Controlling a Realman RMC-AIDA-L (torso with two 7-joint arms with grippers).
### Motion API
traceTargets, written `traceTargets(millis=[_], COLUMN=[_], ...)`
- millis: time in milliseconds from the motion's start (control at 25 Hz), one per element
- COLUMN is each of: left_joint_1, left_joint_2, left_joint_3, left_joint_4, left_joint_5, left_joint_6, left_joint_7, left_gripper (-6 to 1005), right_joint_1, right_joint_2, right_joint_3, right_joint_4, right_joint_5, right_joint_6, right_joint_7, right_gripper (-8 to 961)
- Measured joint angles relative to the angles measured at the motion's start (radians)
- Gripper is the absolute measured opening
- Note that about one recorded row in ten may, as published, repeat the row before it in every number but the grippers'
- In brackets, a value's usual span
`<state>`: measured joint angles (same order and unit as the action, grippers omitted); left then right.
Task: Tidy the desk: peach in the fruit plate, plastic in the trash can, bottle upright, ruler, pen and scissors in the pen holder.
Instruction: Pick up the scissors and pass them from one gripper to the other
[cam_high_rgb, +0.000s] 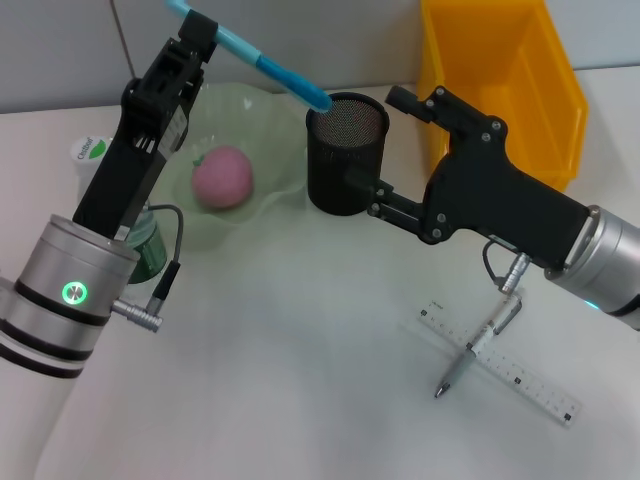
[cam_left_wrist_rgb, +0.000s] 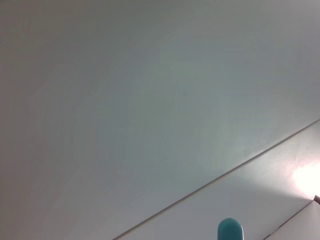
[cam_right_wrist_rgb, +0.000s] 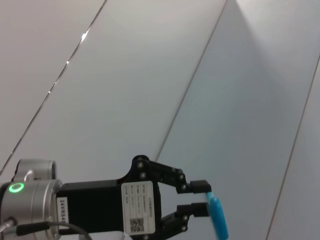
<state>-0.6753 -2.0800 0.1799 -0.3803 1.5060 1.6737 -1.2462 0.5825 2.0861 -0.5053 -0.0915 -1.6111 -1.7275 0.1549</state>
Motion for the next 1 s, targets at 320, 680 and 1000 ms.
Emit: traceTargets(millis=[320,680,1000], left_joint_1=[0.013,0.017,0.025], left_joint_2=[0.0,0.0,0.0], left_joint_3=[-0.004,-0.02,-0.037], left_joint_4=[-0.029,-0.05,-0.069], left_joint_5=[0.001,0.03,0.049], left_joint_6=[-0.008,-0.01,-0.011], left_joint_7=[-0.002,0.003,0.028], left_gripper=[256,261,265], right_joint_1=[0.024,0.047,0.065], right_joint_2=[0.002,0.002,0.003], right_joint_3=[-0.001,-0.002,-0.002], right_joint_4=[0.02,0.054,0.063], right_joint_5=[0.001,0.002,0.002], right_joint_6=[0.008,0.016,0.028], right_joint_7=[-0.041,-0.096,-0.099], right_gripper=[716,716,716])
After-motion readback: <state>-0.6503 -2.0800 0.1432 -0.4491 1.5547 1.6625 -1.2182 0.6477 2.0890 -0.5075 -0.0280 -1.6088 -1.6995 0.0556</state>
